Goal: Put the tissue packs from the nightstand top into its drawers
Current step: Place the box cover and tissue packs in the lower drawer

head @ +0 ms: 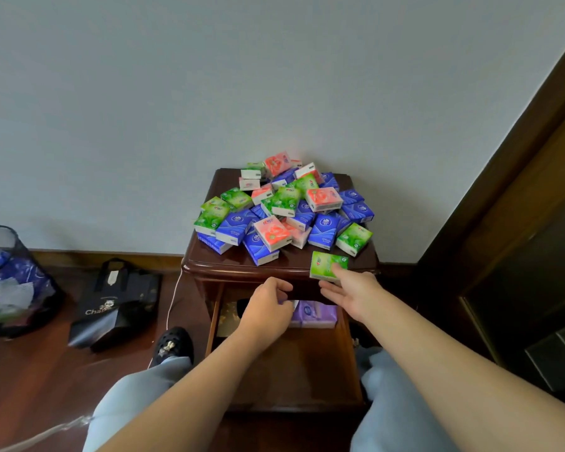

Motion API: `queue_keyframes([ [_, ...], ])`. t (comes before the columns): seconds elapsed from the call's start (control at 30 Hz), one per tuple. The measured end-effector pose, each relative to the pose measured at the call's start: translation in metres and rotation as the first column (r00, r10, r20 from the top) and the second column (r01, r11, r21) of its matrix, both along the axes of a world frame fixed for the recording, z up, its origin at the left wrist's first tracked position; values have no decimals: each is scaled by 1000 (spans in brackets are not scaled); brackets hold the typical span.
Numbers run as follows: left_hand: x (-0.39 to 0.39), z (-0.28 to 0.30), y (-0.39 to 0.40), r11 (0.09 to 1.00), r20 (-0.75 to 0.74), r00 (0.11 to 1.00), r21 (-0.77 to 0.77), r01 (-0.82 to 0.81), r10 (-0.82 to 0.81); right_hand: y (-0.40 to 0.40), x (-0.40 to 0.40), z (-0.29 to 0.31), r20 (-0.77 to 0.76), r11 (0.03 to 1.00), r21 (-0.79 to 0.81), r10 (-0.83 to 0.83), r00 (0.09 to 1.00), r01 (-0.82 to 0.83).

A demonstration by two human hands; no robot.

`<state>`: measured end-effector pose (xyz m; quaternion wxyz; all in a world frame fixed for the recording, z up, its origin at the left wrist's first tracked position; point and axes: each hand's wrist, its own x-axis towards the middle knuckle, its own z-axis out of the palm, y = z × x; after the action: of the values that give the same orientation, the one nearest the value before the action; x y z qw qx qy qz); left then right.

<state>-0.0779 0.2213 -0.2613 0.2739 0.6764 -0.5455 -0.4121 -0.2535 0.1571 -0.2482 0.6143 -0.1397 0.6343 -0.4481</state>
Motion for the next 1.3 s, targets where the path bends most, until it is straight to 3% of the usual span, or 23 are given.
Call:
queue_keyframes([
  [0.1, -17, 6, -5, 996, -145, 986, 63, -70, 79, 10, -14, 6, 74, 997, 21, 70, 995, -71],
  [0.23, -37, 21, -14, 962, -445, 869, 250, -114, 218, 25, -30, 15, 108, 961, 21, 272, 956, -275],
  [0.33, -44, 28, -19, 966, -529, 826, 247, -71, 196, 28, -36, 21, 8, 878, -9, 480, 877, -479],
  [0.43, -48, 26, -25, 969, -497, 837, 198, -146, 228, 21, -39, 30, -179, 755, 24, 648, 741, -655],
  [0.53, -43, 26, -30, 952, -476, 826, 202, -232, 302, 0, -40, 31, -597, 815, 66, 494, 632, -575],
  [0.63, -30, 23, -31, 943, -508, 797, 234, -236, 326, -29, -48, 25, -931, 887, -19, 153, 331, -461],
  [0.73, -19, 22, -28, 943, -515, 792, 231, -241, 329, -53, -56, 13, -977, 840, 115, 192, 92, -530],
  [0.83, -10, 23, -21, 940, -547, 766, 243, -240, 337, -65, -59, -1, -975, 810, 180, 224, 10, -557],
  [0.93, -4, 23, -17, 944, -526, 786, 235, -233, 325, -64, -64, -7, -983, 809, 142, 185, 17, -571],
  [1.1, 5, 19, -10, 951, -474, 828, 226, -213, 299, -40, -72, 1, -957, 875, 47, 178, 229, -482],
  [1.2, 11, 13, -2, 950, -464, 834, 228, -215, 300, -20, -76, 9, -921, 867, 75, 250, 300, -493],
  [1.3, 17, 10, 9, 953, -434, 855, 229, -200, 284, 6, -77, 9, -890, 832, -20, 238, 389, -554],
])
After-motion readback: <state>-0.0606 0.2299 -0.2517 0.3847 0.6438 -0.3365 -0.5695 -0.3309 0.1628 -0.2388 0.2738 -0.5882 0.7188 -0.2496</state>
